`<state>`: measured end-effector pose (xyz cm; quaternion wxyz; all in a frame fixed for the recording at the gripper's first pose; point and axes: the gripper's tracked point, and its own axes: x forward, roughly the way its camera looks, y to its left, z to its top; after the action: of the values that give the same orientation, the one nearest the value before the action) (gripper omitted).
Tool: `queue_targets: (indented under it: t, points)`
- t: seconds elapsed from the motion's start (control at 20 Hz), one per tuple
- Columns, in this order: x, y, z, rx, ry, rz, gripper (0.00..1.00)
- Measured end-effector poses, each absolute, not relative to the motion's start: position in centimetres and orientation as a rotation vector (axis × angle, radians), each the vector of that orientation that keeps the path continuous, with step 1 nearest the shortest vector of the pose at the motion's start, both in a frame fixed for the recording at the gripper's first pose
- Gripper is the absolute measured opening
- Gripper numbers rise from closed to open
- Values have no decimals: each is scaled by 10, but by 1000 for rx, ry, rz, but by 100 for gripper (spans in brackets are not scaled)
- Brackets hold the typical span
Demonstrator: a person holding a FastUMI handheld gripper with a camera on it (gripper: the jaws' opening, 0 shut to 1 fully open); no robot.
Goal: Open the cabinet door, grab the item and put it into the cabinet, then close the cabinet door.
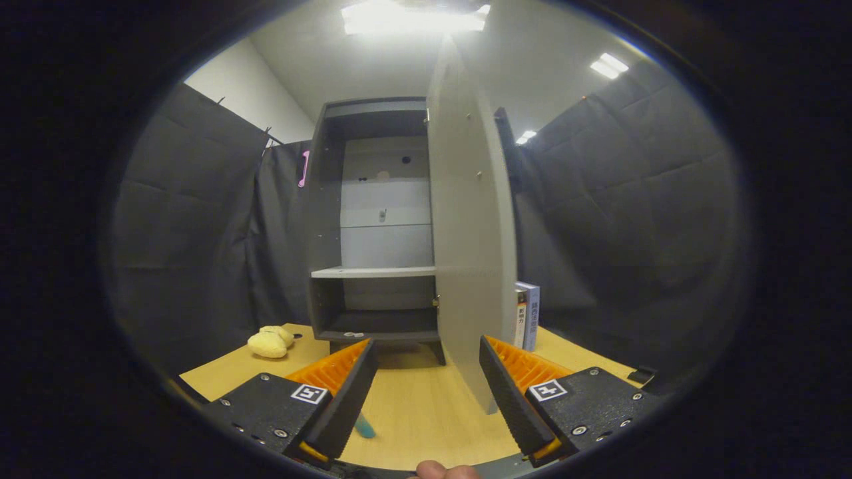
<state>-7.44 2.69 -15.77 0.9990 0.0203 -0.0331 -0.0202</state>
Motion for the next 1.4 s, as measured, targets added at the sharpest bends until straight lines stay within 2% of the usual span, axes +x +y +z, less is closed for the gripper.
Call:
queue_targets:
  t: [0.15,0.3,0.5,0.65,0.75,0.8,0.85,0.9,1.15,1.4]
  points:
    - [-48,78,-209,67,-44,-24,94]
    - [-24,106,-279,105,56,-40,94]
    - [-1,117,-348,145,184,-77,94]
    - [12,113,-371,122,231,-119,93]
    - [18,121,-383,101,264,-83,83]
    - [18,123,-387,79,271,-69,70]
    - [20,122,-387,64,258,-58,62]
    - [26,124,-390,57,254,-50,47]
    - [22,131,-378,44,247,-9,46]
    - [28,128,-332,33,226,25,46]
